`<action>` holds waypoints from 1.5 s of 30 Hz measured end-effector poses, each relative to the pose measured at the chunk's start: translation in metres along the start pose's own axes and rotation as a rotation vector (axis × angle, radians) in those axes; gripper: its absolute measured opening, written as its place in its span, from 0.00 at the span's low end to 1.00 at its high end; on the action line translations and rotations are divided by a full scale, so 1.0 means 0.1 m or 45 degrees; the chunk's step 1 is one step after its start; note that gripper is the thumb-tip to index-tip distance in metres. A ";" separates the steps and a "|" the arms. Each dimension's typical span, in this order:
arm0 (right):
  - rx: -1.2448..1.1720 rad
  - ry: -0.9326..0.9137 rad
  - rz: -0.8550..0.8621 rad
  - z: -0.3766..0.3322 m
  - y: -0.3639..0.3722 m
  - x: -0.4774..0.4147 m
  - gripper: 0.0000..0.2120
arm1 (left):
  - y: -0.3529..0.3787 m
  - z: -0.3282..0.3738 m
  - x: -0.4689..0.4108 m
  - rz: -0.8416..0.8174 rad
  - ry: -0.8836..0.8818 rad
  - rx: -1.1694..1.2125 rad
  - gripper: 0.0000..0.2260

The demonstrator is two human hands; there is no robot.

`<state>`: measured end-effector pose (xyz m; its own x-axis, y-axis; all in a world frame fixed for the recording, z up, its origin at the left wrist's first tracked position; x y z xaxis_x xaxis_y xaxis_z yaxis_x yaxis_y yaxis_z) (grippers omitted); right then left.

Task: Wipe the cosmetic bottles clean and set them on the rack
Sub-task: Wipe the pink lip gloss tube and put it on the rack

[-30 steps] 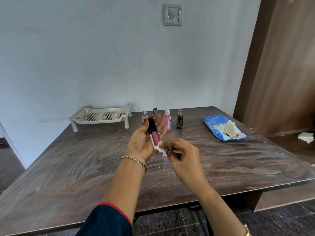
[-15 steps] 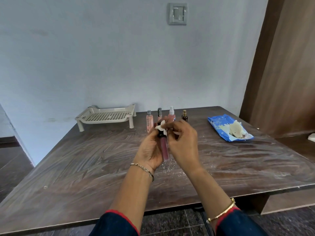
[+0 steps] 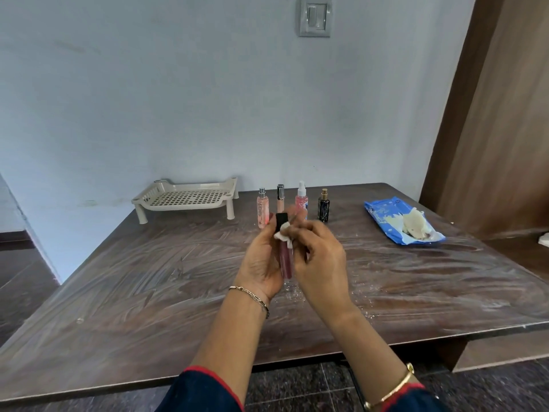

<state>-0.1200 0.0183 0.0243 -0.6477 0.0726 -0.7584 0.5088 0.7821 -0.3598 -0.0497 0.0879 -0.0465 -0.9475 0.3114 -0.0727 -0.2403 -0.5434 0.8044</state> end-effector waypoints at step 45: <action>-1.455 1.482 0.167 0.78 0.52 0.86 0.05 | 0.02 0.26 0.33 0.246 0.521 -0.438 0.13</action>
<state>-0.1051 0.0167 -0.1024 -0.9590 0.1577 0.2356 0.2750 0.7200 0.6372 -0.0761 0.1172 -0.0324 -0.9692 -0.1092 -0.2207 -0.0443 -0.8044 0.5924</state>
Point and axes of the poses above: each hand's wrist, its own x-axis away from the middle knuckle, its own y-axis out of the palm, z = x × y, the point moved 10 cm from there along -x, towards the middle knuckle, and after that the axes turned 1 degree about y, right-handed, at the moved point
